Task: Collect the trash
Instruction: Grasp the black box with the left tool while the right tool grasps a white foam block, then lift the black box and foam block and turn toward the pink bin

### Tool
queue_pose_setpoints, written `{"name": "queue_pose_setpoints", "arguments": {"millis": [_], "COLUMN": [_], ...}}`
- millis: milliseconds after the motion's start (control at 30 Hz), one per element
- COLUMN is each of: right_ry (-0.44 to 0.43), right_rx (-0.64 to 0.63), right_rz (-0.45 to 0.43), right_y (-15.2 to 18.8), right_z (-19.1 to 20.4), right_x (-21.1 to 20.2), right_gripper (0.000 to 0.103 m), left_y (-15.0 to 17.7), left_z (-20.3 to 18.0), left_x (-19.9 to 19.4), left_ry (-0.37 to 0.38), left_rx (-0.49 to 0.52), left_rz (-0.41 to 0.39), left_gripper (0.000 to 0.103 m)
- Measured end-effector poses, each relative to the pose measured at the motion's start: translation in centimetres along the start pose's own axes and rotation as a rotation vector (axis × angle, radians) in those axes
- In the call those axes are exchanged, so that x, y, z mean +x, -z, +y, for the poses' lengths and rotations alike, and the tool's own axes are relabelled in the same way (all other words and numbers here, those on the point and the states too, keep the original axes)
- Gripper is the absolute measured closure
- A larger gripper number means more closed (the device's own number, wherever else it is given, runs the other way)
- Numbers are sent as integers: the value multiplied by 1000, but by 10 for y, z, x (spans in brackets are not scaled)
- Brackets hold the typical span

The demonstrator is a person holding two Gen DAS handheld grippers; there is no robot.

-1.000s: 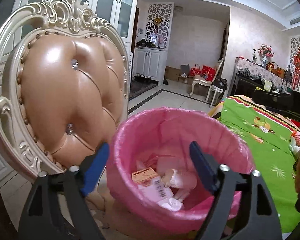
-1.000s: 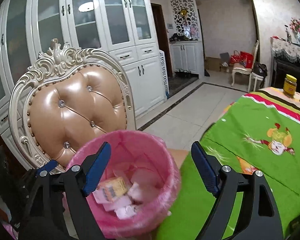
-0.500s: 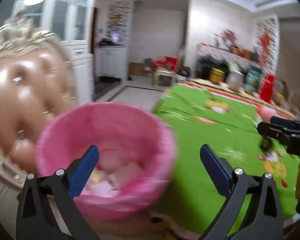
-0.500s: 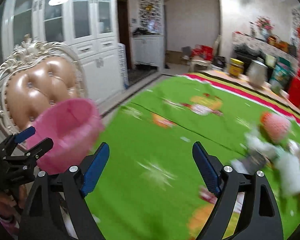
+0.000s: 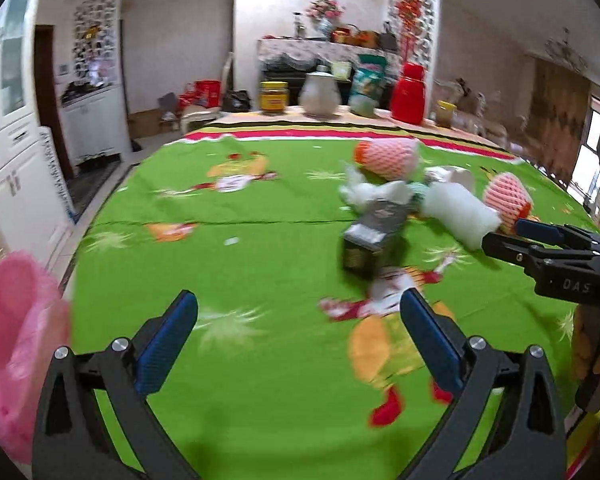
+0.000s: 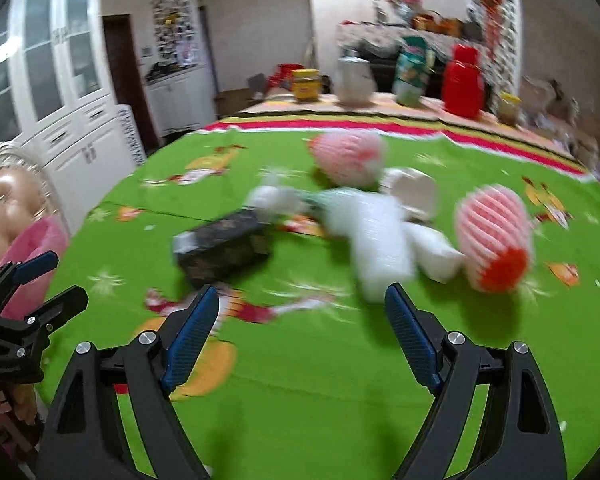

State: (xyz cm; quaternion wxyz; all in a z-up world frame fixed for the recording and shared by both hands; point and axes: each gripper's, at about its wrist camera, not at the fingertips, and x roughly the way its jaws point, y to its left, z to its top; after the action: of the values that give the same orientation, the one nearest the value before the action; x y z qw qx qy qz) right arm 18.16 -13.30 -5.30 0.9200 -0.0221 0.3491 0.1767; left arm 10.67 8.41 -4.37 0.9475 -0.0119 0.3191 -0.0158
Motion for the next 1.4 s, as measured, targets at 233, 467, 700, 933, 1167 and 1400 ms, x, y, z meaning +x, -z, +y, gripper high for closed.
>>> {"name": "queue_pose_setpoints", "arguments": {"millis": [233, 467, 700, 933, 1167, 1400], "right_ry": [52, 48, -12, -10, 35, 55], "right_rx": [31, 29, 70, 124, 96, 96], "right_rz": [44, 85, 112, 112, 58, 36], "right_y": [-5, -21, -28, -29, -30, -30], "right_z": [-35, -40, -46, -56, -50, -49], "right_x": [19, 55, 76, 77, 68, 63], "right_gripper": [22, 31, 47, 66, 67, 67], "left_y": [-22, -40, -41, -43, -45, -46], "left_z": [-32, -43, -41, -51, -48, -46], "left_x": [43, 101, 129, 134, 115, 106], "left_ry": [27, -2, 52, 125, 129, 139], "left_rx": [30, 52, 17, 13, -10, -23], "left_rz": [59, 168, 245, 242, 145, 107], "left_gripper": [5, 8, 37, 59, 66, 66]}}
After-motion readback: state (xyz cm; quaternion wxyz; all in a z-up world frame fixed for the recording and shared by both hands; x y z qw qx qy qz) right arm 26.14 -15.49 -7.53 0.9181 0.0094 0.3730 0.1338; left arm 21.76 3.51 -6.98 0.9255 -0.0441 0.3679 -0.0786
